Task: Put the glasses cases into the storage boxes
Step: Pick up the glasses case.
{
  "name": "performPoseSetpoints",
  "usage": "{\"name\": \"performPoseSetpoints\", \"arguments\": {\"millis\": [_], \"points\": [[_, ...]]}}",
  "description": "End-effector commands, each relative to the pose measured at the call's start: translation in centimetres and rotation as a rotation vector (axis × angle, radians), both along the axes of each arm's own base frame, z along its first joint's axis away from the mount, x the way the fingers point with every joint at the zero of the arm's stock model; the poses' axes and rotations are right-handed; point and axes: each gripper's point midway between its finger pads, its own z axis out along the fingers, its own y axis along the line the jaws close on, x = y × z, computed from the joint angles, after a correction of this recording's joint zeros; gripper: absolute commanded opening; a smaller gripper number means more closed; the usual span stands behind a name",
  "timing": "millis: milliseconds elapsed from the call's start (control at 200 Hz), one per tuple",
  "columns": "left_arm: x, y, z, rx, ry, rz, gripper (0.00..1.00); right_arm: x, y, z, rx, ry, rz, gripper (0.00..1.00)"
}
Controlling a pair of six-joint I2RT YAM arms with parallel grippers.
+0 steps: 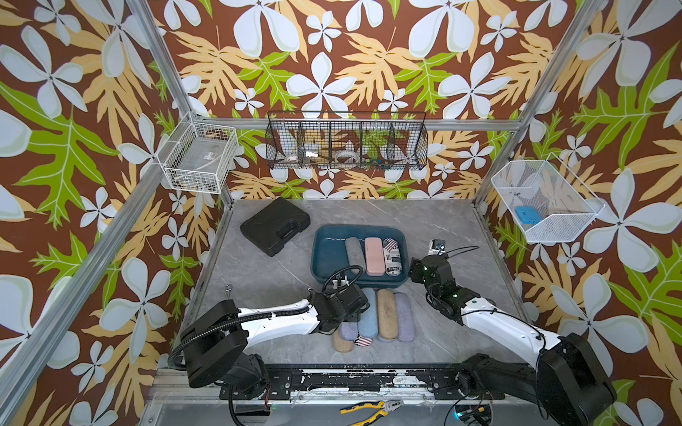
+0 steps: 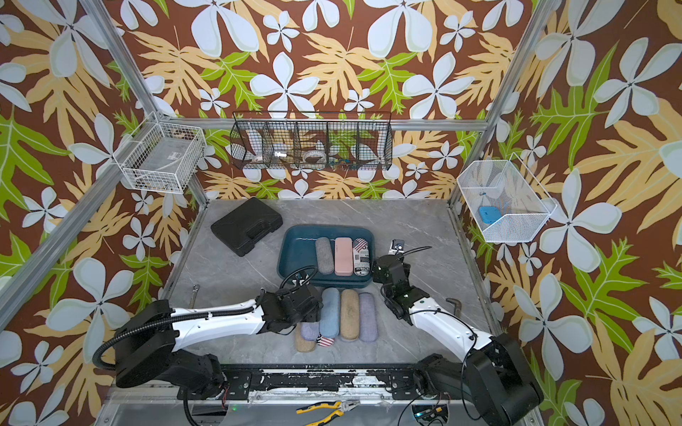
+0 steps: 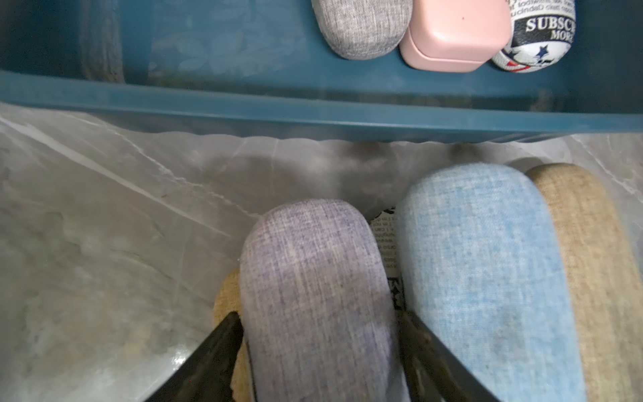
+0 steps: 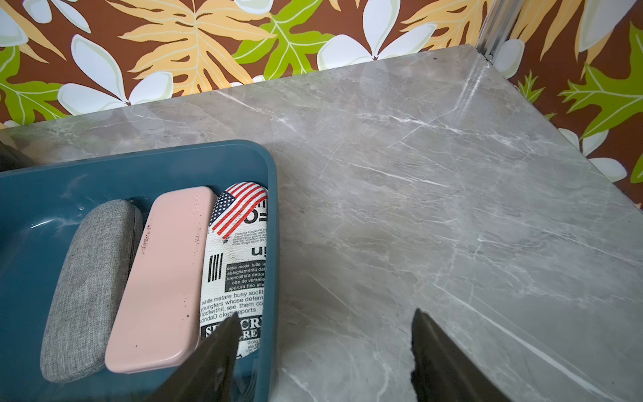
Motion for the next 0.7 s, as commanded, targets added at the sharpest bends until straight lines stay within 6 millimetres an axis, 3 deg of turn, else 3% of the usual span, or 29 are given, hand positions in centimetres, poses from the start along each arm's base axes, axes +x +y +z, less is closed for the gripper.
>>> {"name": "performPoseSetpoints", "arguments": {"millis": [0, 270, 696], "points": [[-0.13, 0.17, -0.03, 0.016, 0.001, -0.005, 0.74, 0.13, -0.21, 0.21, 0.01, -0.016, -0.021, 0.76], [-0.01, -0.7, -0.13, 0.016, 0.001, -0.024, 0.74, 0.06, -0.29, 0.03, 0.007, -0.011, -0.023, 0.76], [-0.09, -0.51, 0.44, 0.018, -0.007, -0.02, 0.56, 0.08, -0.28, -0.12, 0.005, -0.009, -0.024, 0.76]]}}
